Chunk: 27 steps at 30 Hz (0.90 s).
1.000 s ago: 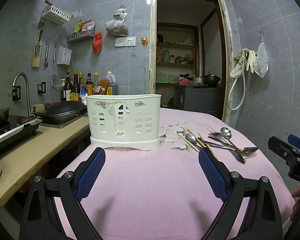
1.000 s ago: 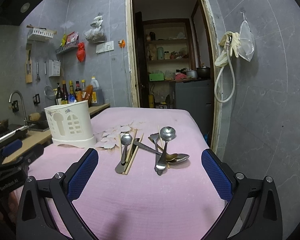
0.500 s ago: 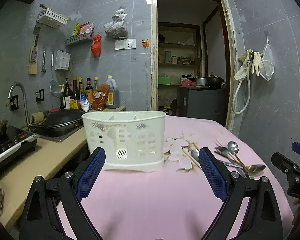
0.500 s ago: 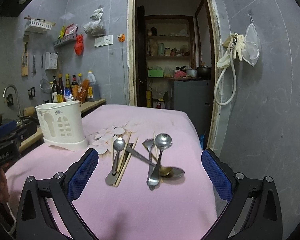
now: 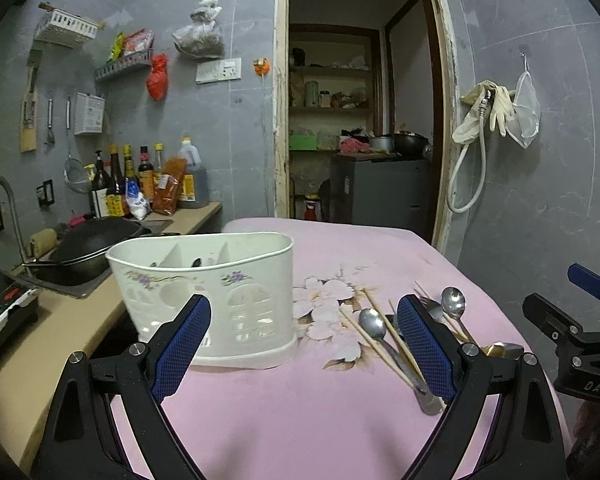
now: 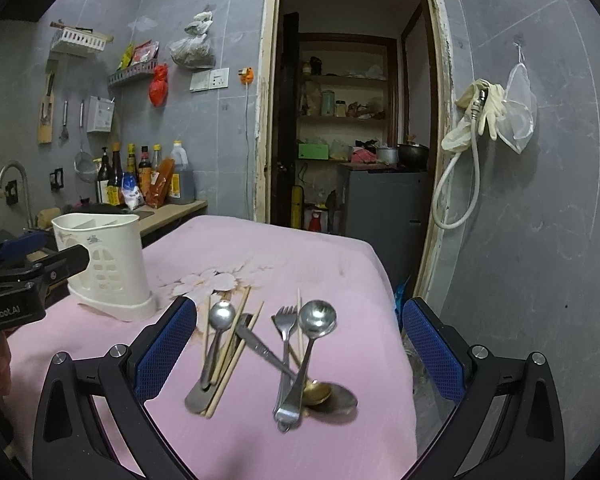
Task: Organize utensils
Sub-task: 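Move the right tool toward the utensil pile and lower over the large spoon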
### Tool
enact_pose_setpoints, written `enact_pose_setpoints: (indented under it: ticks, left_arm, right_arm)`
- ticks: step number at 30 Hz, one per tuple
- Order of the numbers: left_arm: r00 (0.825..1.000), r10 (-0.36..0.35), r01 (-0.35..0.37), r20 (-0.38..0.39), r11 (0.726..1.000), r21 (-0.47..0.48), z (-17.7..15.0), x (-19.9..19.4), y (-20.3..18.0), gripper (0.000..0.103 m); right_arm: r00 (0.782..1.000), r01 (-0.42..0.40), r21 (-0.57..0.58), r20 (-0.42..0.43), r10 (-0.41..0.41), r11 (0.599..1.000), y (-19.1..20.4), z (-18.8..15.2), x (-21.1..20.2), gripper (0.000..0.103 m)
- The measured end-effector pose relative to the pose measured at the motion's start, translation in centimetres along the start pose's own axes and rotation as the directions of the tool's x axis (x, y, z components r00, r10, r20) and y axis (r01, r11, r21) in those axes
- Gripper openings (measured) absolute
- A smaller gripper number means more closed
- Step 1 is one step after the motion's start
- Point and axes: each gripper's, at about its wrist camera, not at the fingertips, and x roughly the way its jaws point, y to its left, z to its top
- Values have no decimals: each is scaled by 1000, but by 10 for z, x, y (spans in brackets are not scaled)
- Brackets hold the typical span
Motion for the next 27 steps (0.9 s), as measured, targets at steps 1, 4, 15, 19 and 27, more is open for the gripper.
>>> enact_pose_setpoints:
  ticks: [1, 4, 15, 19, 27]
  left_arm:
    - [1000, -4, 4, -5, 1000, 1, 2, 3, -1, 91]
    - [999, -19, 19, -28, 1000, -2, 6, 14, -3, 91]
    - [980, -101, 112, -170, 992, 60, 7, 67, -21, 91]
    - [959, -128, 148, -252, 987, 62, 1, 92, -27, 91]
    - [942, -134, 166, -307, 983, 82, -2, 127, -35, 91]
  right_arm:
    - [1000, 0, -2, 0, 0, 1000, -1, 2, 2, 103]
    - [1000, 3, -4, 5, -3, 1000, -6, 8, 12, 103]
    - [998, -18, -27, -65, 16, 999, -32, 19, 59, 103]
    - [992, -33, -30, -122, 29, 999, -36, 17, 79, 103]
    - [971, -36, -29, -236, 28, 999, -44, 8, 117, 103]
